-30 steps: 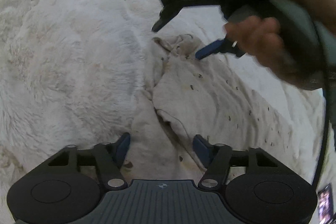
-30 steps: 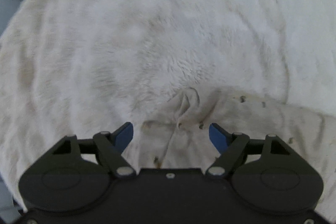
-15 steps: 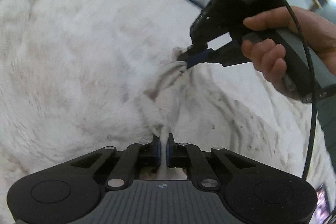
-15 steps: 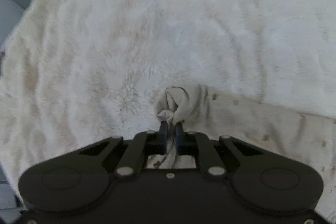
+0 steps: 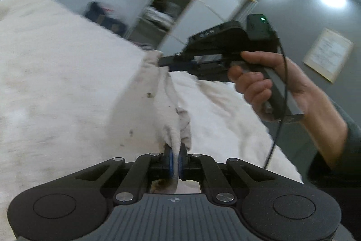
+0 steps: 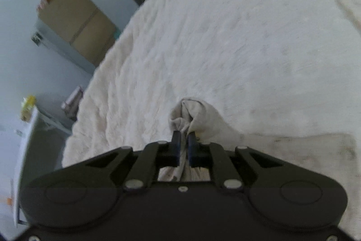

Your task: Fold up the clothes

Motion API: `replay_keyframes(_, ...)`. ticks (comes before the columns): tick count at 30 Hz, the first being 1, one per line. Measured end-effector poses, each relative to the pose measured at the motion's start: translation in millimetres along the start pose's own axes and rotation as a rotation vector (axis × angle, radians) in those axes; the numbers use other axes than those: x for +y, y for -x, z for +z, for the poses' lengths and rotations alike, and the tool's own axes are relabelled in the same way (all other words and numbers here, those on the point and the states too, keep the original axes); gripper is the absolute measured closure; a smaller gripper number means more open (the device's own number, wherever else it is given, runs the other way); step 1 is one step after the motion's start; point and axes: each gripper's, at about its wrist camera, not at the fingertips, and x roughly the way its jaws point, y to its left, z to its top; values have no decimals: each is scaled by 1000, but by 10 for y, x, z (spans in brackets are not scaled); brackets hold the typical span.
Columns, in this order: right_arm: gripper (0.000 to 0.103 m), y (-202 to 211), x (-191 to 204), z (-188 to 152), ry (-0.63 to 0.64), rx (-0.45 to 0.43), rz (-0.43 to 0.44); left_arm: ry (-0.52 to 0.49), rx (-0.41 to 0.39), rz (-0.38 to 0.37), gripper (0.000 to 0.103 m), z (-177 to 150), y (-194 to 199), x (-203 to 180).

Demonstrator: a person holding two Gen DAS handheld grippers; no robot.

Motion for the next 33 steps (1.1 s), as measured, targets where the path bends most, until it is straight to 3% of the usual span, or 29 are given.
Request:
replay_keyframes(3, 98, 429, -593, -13, -50, -33, 16, -59, 48, -37, 99, -56, -431, -460)
replay_keyframes(5, 97, 484, -1008, -34, -93, -44, 24, -66, 81, -48, 97, -217, -870, -650)
replay_keyframes(6, 95, 485, -1365, -74, -149, -45, 32, -71, 106, -47, 87, -331, -1080, -706)
replay_keyframes(7, 88, 445, -1714, -133, -207, -51, 34, -77, 131, -45, 69, -445, -1288, -760)
replay_keyframes(9, 67, 280, -2236, -306, -289, -70, -21, -118, 257, -30, 57, -794, -1755, -850)
replay_keyframes(10, 53, 191, -2541, -443, -345, -78, -77, -141, 295, -9, 57, -926, -1856, -861)
replay_keyframes(12, 53, 104, -2935, -716, -440, -88, -157, -144, 319, 16, 57, -1059, -1835, -827)
replay_keyframes(14, 53, 105, -3083, -912, -450, -102, -147, -124, 293, -63, 53, -1046, -1544, -721)
replay_keyframes(15, 53, 133, -3094, -1002, -438, -115, -129, -127, 264, -69, 42, -1000, -1430, -657)
replay_keyframes(16, 52, 174, -3079, -1088, -419, -128, -109, -130, 234, -73, 23, -954, -1321, -593)
replay_keyframes(17, 50, 216, -3054, -1163, -399, -137, -90, -133, 204, -77, 17, -908, -1211, -530)
replay_keyframes(20, 47, 321, -2815, -1427, -307, -159, -81, -215, 117, 118, 15, -603, -945, -45)
replay_keyframes(22, 47, 321, -2537, -1594, -235, -209, -92, -228, 86, 248, 17, -449, -917, 264)
replay_keyframes(24, 47, 301, -2277, -1721, -171, -276, -112, -228, 49, 275, 20, -362, -960, 418)
replay_keyframes(26, 51, 184, -1954, -1836, -92, -346, -126, -255, -19, 308, 29, -358, -1114, 632)
replay_keyframes(27, 55, 59, -1723, -1903, -36, -372, -145, -253, -25, 308, 38, -333, -1141, 636)
replay_keyframes(29, 76, -102, -1378, -2013, 48, -394, -191, -191, -56, 296, 49, -214, -1142, 802)
replay_keyframes(31, 83, -313, -963, -2121, 140, -384, -210, -149, -69, 265, 59, -108, -1058, 892)
replay_keyframes(33, 84, -439, -671, -2202, 226, -368, -181, -136, -64, 192, 59, 37, -970, 940)
